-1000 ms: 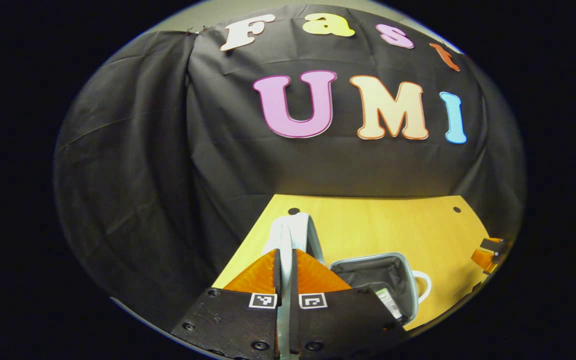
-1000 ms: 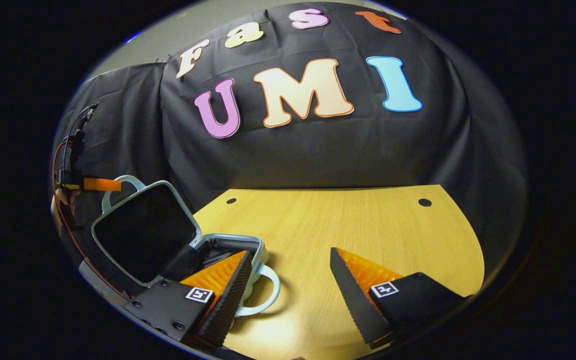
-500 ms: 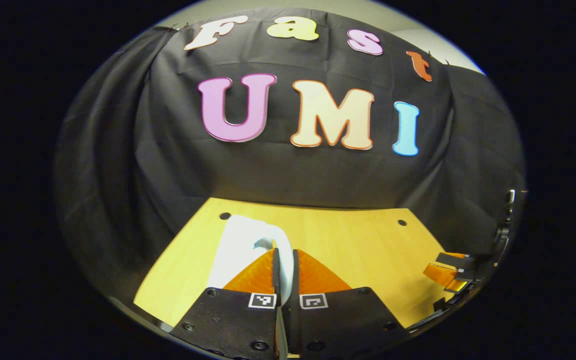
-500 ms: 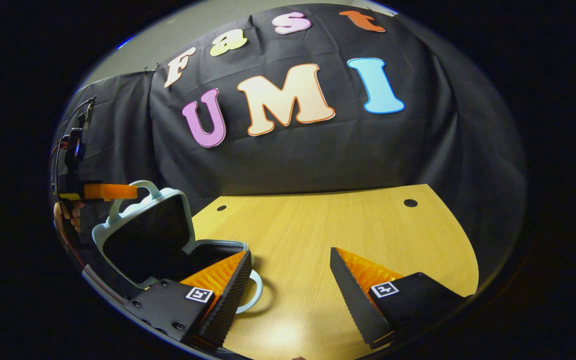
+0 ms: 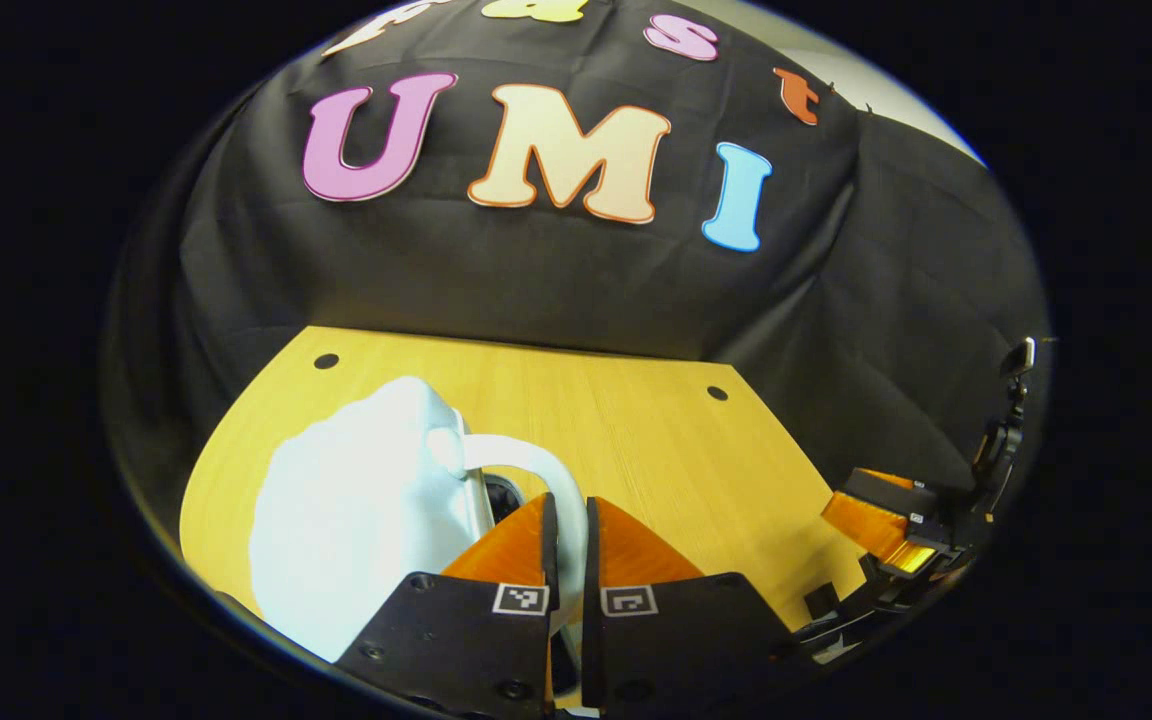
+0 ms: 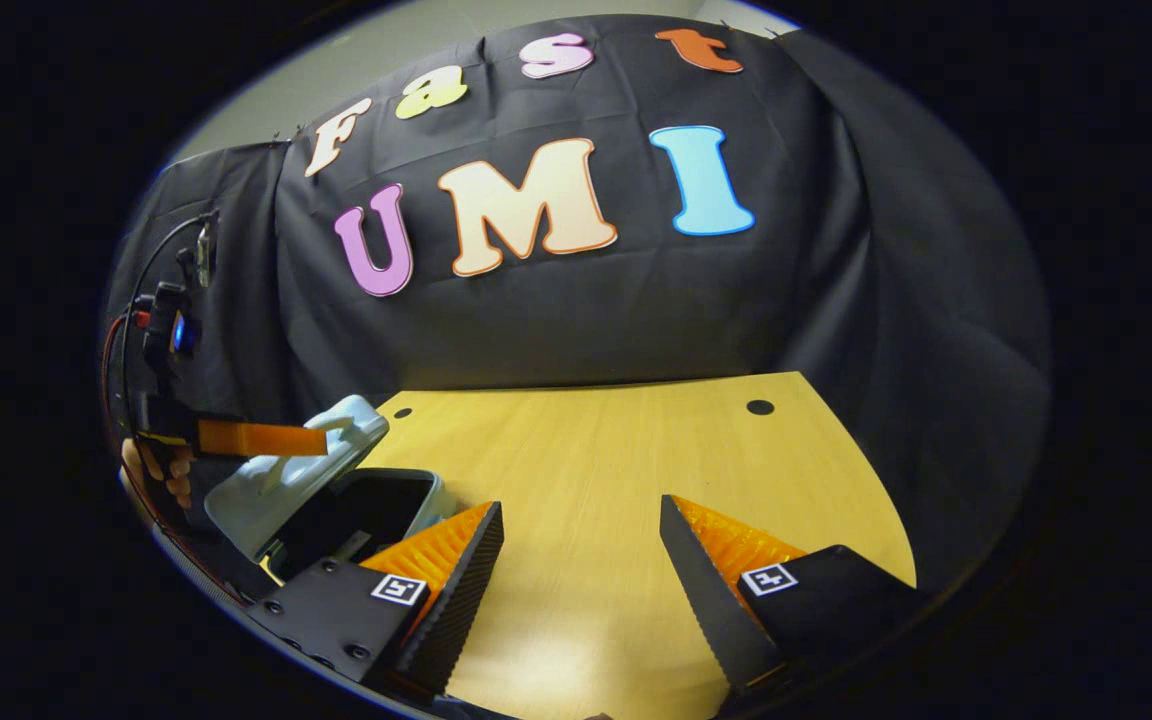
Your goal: First open the suitcase, pack the skin care products into it, and then close the suitcase.
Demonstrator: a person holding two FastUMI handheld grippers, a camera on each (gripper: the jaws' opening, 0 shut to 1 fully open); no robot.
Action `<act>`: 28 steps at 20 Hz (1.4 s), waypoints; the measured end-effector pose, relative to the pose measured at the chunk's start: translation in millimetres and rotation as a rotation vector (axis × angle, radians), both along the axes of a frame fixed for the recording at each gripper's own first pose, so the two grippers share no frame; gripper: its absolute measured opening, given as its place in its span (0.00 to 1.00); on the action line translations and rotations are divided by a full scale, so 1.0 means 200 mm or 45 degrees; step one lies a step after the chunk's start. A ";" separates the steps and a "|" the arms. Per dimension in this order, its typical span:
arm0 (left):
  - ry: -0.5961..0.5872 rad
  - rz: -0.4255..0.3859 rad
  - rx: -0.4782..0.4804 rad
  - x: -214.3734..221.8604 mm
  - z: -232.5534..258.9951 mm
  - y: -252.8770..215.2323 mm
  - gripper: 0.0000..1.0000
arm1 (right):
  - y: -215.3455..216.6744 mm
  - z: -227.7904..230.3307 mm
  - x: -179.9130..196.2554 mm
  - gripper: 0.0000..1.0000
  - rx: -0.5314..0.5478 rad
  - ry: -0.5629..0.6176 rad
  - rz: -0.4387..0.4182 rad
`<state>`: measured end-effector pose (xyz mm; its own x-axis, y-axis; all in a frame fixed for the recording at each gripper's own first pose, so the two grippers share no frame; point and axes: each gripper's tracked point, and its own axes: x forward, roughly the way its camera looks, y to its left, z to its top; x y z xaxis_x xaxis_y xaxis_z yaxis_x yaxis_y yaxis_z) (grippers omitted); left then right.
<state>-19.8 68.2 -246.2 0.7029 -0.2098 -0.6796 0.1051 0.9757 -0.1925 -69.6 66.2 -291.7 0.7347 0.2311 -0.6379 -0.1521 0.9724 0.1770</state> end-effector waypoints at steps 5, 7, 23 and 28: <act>-0.055 0.041 0.064 -0.01 -0.05 -0.08 0.12 | -0.16 0.08 -0.01 0.98 -0.036 -0.049 -0.005; -0.140 0.064 0.057 0.04 0.03 -0.15 0.15 | -0.21 0.14 0.02 0.98 -0.031 -0.091 -0.003; -0.847 0.177 0.224 0.11 1.05 -0.10 0.94 | -0.04 1.29 0.16 0.95 -0.110 -0.861 -0.159; -0.818 0.067 0.210 0.06 1.01 -0.17 0.94 | 0.01 1.39 0.03 0.97 -0.145 -0.930 -0.211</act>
<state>-8.1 33.8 -44.5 0.9854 -0.0937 -0.1422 0.1009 0.9939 0.0447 -62.6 67.6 -14.7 0.9990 0.0423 0.0109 -0.0421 0.9990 -0.0159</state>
